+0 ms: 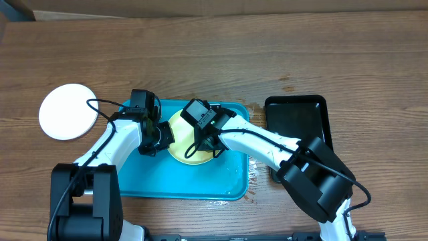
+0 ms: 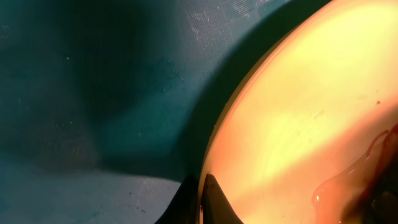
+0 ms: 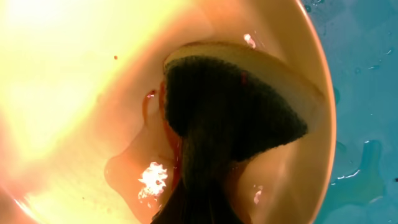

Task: Clean dirty plates on tray and stack at the side
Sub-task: 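Scrub the sauce on the yellow plate with the sponge, right gripper, then return the sponge to the black tray and rinse it in the water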

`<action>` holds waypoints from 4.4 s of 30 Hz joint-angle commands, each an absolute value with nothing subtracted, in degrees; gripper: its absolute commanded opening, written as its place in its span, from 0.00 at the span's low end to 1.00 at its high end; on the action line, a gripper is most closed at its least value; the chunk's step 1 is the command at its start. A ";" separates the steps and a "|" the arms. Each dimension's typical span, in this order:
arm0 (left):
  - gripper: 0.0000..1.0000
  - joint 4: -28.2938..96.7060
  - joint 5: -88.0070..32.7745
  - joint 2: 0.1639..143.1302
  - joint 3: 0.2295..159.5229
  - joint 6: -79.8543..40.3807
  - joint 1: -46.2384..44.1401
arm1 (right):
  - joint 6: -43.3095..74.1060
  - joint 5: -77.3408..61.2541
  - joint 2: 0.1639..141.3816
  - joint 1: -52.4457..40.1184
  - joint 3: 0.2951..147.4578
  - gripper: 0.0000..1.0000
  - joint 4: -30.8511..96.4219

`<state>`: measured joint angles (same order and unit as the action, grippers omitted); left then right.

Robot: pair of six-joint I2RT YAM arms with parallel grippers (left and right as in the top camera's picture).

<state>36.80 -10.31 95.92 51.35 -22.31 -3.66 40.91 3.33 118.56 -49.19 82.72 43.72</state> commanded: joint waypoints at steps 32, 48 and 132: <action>0.04 37.04 -10.31 96.64 50.72 -21.39 -3.84 | 14.48 -13.63 111.57 -39.81 82.41 0.04 38.96; 0.04 37.04 -10.20 96.64 50.72 -21.39 -3.84 | 6.83 -13.80 118.32 -39.83 80.58 0.04 37.12; 0.04 37.04 -10.11 96.64 50.72 -21.19 -3.84 | 10.70 6.00 106.06 -14.96 63.11 0.50 49.23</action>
<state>36.99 -10.50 95.92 51.35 -22.13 -3.68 10.50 6.87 104.51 -14.66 61.84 47.22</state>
